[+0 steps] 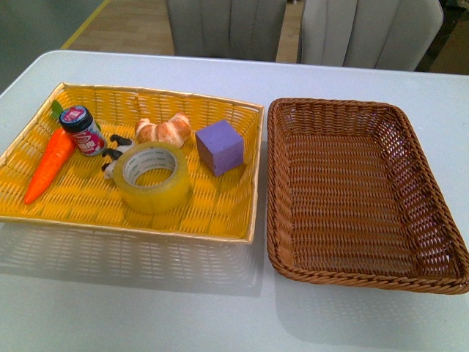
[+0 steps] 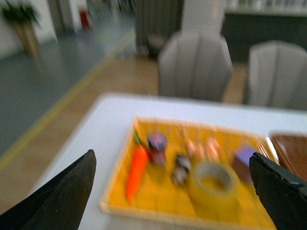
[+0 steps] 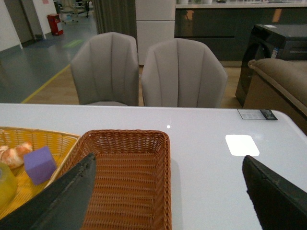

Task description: Move tape to another basket

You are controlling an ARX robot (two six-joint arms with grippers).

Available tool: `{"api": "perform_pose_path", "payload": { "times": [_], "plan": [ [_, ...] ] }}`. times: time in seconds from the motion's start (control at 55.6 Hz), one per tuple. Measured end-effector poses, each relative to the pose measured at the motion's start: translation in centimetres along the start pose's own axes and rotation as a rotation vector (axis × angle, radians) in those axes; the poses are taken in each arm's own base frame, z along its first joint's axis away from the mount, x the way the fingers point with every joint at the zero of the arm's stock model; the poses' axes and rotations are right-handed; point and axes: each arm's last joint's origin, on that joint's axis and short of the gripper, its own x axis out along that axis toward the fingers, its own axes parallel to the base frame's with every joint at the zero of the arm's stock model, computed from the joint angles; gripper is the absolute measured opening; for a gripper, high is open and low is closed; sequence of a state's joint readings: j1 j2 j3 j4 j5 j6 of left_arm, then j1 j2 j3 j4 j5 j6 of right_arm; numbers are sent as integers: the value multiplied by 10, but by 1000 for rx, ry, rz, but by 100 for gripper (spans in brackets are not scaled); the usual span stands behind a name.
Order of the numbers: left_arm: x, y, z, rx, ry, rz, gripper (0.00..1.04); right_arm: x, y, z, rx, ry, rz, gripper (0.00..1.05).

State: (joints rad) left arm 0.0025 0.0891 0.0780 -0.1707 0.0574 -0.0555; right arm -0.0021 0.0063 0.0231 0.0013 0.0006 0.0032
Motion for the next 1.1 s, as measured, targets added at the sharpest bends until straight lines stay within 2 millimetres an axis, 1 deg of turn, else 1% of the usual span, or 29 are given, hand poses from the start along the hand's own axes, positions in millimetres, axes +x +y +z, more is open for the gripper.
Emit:
{"api": "perform_pose_path", "payload": {
  "times": [0.018, 0.072, 0.144, 0.216, 0.324, 0.342, 0.378, 0.396, 0.432, 0.45, 0.486, 0.504, 0.558, 0.576, 0.612, 0.63, 0.666, 0.684, 0.702, 0.756, 0.863, 1.097],
  "plan": [
    [0, -1, 2, -46, 148, -6, 96, 0, 0, 0, 0, 0, 0, 97],
    [3, -2, 4, -123, 396, 7, 96, 0, 0, 0, 0, -1, 1, 95],
    [9, -2, 3, -155, 501, 18, 96, 0, 0, 0, 0, -1, 0, 96],
    [20, -2, 8, -170, 516, 2, 96, 0, 0, 0, 0, -1, 0, 96],
    [57, -2, 28, -167, 452, -25, 96, 0, 0, 0, 0, -1, 0, 96],
    [61, -2, 29, -168, 450, -27, 96, 0, 0, 0, 0, -1, 0, 96],
    [75, -2, 32, -163, 440, -36, 96, 0, 0, 0, 0, -1, 0, 96],
    [79, -2, 33, -162, 437, -38, 96, 0, 0, 0, 0, -1, 0, 96],
    [96, -2, 35, -156, 431, -45, 96, 0, 0, 0, 0, -1, 0, 96],
    [100, -3, 35, -154, 430, -47, 96, 0, 0, 0, 0, -1, 0, 96],
    [118, -3, 35, -149, 427, -53, 96, 0, 0, 0, 0, -1, 0, 96],
    [122, -4, 35, -147, 426, -54, 96, 0, 0, 0, 0, -1, 0, 96],
    [149, -5, 32, -138, 431, -57, 96, 0, 0, 0, 0, -1, 0, 96],
    [154, -5, 31, -137, 435, -56, 96, 0, 0, 0, 0, -1, 0, 96],
    [171, -6, 24, -129, 454, -43, 96, 0, 0, 0, 0, -1, 0, 96],
    [175, -6, 22, -128, 461, -41, 96, 0, 0, 0, 0, -1, 0, 96],
    [190, -7, 14, -125, 490, -35, 96, 0, 0, 0, 0, -1, 0, 96],
    [194, -8, 12, -124, 498, -34, 96, 0, 0, 0, 0, -1, 0, 96],
    [204, -9, 6, -120, 521, -29, 96, 0, 0, 0, 0, -1, 0, 96],
    [221, -12, -7, -113, 567, -24, 96, 0, 0, 0, 0, -1, 0, 96],
    [243, -17, -23, -103, 617, -28, 96, 0, 0, 0, 0, -1, 0, 96],
    [280, -30, -38, -91, 640, -45, 96, 0, 0, 0, 0, -1, 0, 96]
  ]
}}
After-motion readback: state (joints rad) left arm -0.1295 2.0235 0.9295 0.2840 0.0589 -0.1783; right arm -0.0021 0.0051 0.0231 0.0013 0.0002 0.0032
